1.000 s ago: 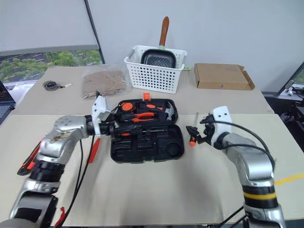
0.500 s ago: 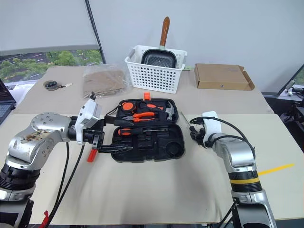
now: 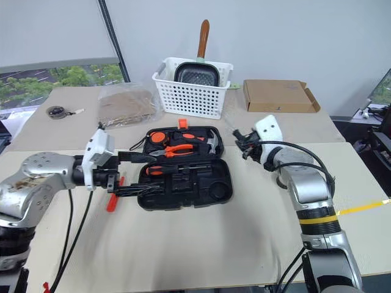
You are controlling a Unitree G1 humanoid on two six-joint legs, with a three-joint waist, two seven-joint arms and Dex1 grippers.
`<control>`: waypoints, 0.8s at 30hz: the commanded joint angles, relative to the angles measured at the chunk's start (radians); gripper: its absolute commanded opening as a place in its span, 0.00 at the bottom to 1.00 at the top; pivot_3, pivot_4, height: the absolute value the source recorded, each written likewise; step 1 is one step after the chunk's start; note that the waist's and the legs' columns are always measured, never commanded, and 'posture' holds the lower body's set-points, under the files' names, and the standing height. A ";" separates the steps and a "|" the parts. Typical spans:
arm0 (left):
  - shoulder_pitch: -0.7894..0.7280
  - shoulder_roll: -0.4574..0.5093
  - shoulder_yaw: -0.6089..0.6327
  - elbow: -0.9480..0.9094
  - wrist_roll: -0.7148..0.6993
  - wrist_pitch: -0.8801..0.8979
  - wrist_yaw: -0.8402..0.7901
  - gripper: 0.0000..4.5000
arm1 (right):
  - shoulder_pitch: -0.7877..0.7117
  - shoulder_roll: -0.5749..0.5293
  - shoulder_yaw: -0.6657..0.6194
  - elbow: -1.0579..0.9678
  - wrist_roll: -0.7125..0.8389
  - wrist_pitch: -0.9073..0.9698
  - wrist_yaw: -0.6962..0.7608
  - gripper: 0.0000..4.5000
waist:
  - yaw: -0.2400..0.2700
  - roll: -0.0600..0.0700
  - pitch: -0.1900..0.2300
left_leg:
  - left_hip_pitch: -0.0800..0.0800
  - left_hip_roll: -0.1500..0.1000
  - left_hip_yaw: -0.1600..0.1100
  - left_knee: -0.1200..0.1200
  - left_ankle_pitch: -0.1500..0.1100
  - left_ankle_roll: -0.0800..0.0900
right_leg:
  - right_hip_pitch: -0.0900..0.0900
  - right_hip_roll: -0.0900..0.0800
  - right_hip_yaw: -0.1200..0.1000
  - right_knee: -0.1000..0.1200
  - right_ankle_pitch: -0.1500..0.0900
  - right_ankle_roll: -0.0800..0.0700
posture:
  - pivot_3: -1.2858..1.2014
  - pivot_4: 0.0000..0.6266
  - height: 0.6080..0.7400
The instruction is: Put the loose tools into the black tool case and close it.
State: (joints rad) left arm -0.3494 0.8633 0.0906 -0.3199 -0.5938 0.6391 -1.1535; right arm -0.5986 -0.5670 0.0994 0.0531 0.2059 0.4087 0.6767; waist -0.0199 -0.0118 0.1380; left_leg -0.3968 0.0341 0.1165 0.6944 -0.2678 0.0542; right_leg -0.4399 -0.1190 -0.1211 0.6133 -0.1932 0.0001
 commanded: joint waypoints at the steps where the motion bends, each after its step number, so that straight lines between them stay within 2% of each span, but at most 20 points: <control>1: 0.084 0.057 0.106 -0.042 -0.018 0.011 0.008 1.00 | -0.048 -0.008 0.069 0.056 -0.011 -0.241 0.222 0.22 | 0.000 0.000 0.001 | 0.000 0.000 0.000 0.000 0.000 0.000 | 0.000 0.000 0.000 0.000 0.000 0.000 | 0.52 0.24 0.70; 3: 0.165 0.082 0.165 -0.068 -0.021 0.019 0.012 1.00 | -0.081 -0.019 0.131 0.138 -0.040 -0.367 0.357 0.22 | 0.003 0.000 0.002 | 0.000 0.000 0.000 0.000 0.000 0.000 | 0.000 0.000 0.000 0.000 0.000 0.000 | 0.52 0.24 0.70; 7: 0.265 0.086 0.255 -0.140 -0.053 0.045 0.046 1.00 | -0.171 -0.002 0.187 0.338 -0.082 -0.509 0.500 0.22 | 0.009 0.001 0.004 | 0.001 0.000 0.000 0.001 0.000 0.000 | 0.000 -0.001 0.000 0.000 0.000 0.000 | 0.52 0.24 0.70; 14: 0.374 0.066 0.344 -0.252 -0.105 0.084 0.128 1.00 | -0.314 0.042 0.223 0.652 -0.169 -0.704 0.599 0.22 | 0.015 0.001 0.005 | 0.000 0.000 -0.002 0.001 0.002 -0.003 | 0.001 -0.001 0.000 0.002 0.001 -0.003 | 0.52 0.24 0.70; 16: 0.402 0.062 0.365 -0.277 -0.118 0.091 0.146 1.00 | -0.335 0.054 0.227 0.697 -0.179 -0.730 0.628 0.44 | 0.009 0.001 0.005 | 0.001 0.000 -0.002 0.001 0.002 -0.003 | 0.000 0.000 0.000 0.002 0.001 -0.005 | 0.52 0.24 0.70; 17: 0.412 0.061 0.373 -0.285 -0.123 0.093 0.155 1.00 | -0.344 0.059 0.227 0.716 -0.183 -0.741 0.642 0.49 | 0.008 0.001 0.005 | 0.001 0.001 -0.002 0.000 0.002 -0.004 | 0.000 0.000 0.000 0.002 0.001 -0.006 | 0.52 0.24 0.70; 20: 0.431 0.064 0.382 -0.293 -0.133 0.093 0.169 1.00 | -0.364 0.072 0.214 0.753 -0.185 -0.765 0.662 0.72 | 0.007 0.002 0.005 | 0.001 0.001 -0.002 0.000 0.003 -0.005 | 0.000 0.001 0.000 0.003 0.004 -0.011 | 0.52 0.24 0.70; 23: 0.434 0.070 0.377 -0.287 -0.132 0.087 0.175 1.00 | -0.383 0.080 0.193 0.773 -0.177 -0.783 0.661 0.95 | 0.007 0.002 0.005 | 0.001 0.001 -0.002 0.000 0.003 -0.005 | 0.000 0.001 0.000 0.003 0.002 -0.008 | 0.52 0.24 0.70; 24: 0.431 0.070 0.372 -0.283 -0.131 0.085 0.176 1.00 | -0.388 0.086 0.176 0.772 -0.162 -0.765 0.653 0.99 | 0.007 0.002 0.005 | 0.001 0.001 -0.002 0.000 0.003 -0.005 | 0.001 0.001 0.000 0.003 0.001 -0.007 | 0.52 0.24 0.70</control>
State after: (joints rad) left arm 0.0867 0.9239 0.4418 -0.5842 -0.7130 0.7367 -0.9836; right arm -0.9492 -0.4853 0.3291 0.8335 0.0175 -0.3468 1.3350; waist -0.0128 -0.0098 0.1435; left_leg -0.3954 0.0354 0.1146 0.6949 -0.2644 0.0482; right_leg -0.4394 -0.1179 -0.1212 0.6170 -0.1919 -0.0066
